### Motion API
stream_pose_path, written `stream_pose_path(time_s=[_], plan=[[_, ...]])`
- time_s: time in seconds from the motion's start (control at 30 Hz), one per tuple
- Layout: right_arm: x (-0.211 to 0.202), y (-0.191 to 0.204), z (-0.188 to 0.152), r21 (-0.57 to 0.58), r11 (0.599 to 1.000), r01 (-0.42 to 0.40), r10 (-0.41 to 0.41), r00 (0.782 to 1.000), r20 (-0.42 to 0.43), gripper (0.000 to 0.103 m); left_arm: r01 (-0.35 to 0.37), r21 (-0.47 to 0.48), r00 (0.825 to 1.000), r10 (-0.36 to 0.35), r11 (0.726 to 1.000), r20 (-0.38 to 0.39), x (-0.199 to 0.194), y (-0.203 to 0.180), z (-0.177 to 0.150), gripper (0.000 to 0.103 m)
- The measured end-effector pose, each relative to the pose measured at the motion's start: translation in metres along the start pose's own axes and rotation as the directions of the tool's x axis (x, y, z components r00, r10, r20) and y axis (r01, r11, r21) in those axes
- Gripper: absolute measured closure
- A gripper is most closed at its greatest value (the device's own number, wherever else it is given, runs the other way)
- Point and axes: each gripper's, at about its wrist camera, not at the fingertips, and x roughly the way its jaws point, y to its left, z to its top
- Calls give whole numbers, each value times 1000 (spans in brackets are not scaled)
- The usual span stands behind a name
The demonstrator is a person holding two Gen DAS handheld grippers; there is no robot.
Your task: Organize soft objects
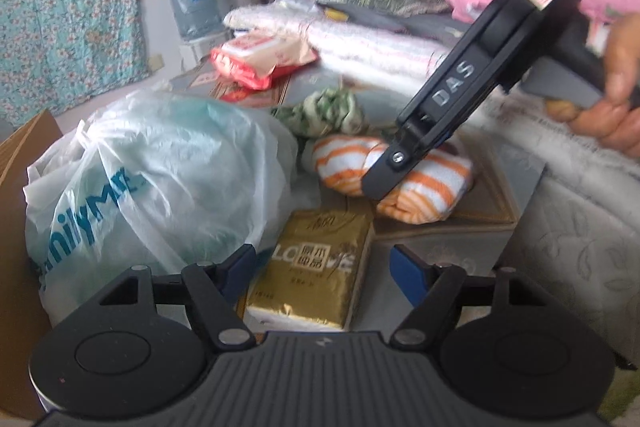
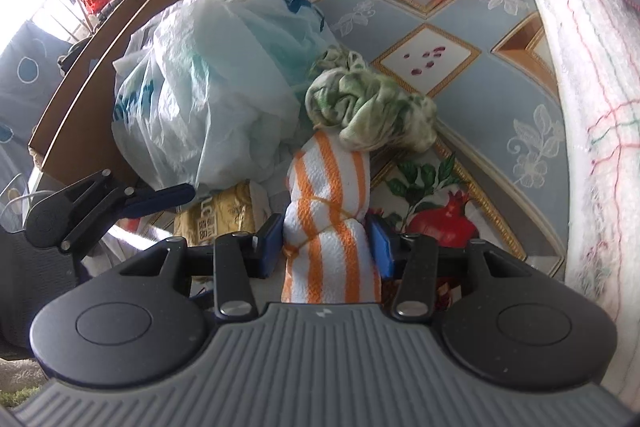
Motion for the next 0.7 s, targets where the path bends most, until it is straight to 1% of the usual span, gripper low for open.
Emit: stream_pose_path(time_s=[0.1,0.3,0.37,0.47,0.53,0.57,0.63,0.7], plan=[[-1,2,-5,4,1000,-9,9,1000,-11,59,6,-13,999,-7,1000,-52,6,3,-4,30],[-2,4,-7,22,1000,-9,9,1000,0,57,67,-72,996,-71,995,-45,-2,13,1,30],[-1,3,-5,33,999,-9,9,1000,7,57,72,-82,995,-77,994,-57,3,14,3,30],[2,2,-4,46,999,-4,4,1000,10,57,70,-104,992,-81,992,-102,17,14,2,30],[5,1,-5,49,999,-2,2,1000,11,57,89,-136,990,-102,987,-93,17,17,1,34],[6,2,-6,46,999,-2,1,1000,16,59,85,-137,991,-98,987,-89,16,18,1,39],[6,2,-8,50,999,-3,2,1000,29,60,85,-145,992,-97,986,-83,14,19,-1,41],[5,-1,-9,84,996,-20,17,999,39,62,88,-159,992,-102,983,-78,10,20,-1,43]])
